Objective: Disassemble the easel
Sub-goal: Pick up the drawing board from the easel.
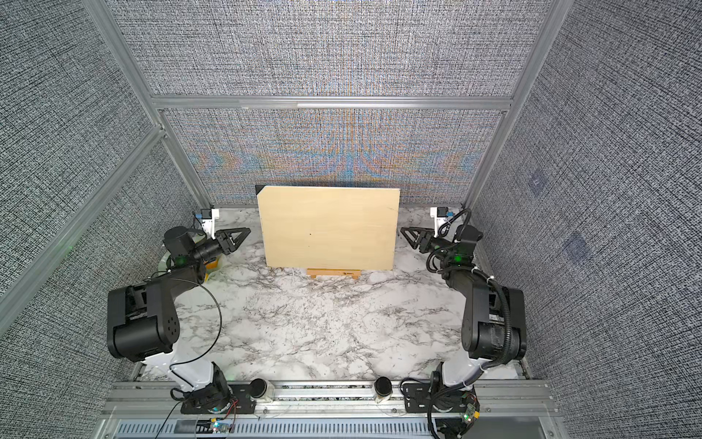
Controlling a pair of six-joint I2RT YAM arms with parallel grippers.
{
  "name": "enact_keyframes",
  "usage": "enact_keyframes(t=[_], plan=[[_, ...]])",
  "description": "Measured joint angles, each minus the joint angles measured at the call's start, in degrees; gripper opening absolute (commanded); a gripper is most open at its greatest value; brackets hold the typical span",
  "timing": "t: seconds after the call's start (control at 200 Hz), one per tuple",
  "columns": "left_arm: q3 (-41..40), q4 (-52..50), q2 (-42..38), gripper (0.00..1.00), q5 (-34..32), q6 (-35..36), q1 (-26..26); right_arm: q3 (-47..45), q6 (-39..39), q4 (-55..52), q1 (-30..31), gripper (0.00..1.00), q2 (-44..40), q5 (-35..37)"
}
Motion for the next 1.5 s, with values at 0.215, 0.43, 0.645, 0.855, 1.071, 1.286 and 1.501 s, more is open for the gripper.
enact_keyframes(t=[0.215,0.43,0.645,0.855,1.071,1.286,1.501], plan=[[2.34,-1.01,2.97,0.43,0.15,0.72,-0.07,1.73,0.59,0.02,0.09,0.64,1.68,0.00],[2.58,-0.66,3.72,0.44,1.64,0.72,-0.66,2.91,0.22,-0.44,2.08,0.64,2.99,-1.01],[3.28,-0.50,4.39,0.47,2.40,1.25,-0.70,4.52,-1.09,-2.21,2.71,0.64,4.20,-2.38],[6.23,-1.38,6.67,0.47,2.73,2.14,-1.16,5.90,-1.92,-3.17,3.02,0.64,4.48,-2.60],[9.38,-4.87,8.22,0.47,2.78,5.38,-1.81,7.69,-2.95,-4.35,3.08,0.64,5.55,-2.69],[10.84,-6.67,10.01,0.47,2.99,6.88,-2.49,9.07,-3.34,-5.86,3.45,0.64,7.26,-2.58],[10.93,-7.19,10.01,0.48,4.00,7.76,-3.21,9.09,-4.31,-6.78,4.94,0.62,6.78,-3.26]])
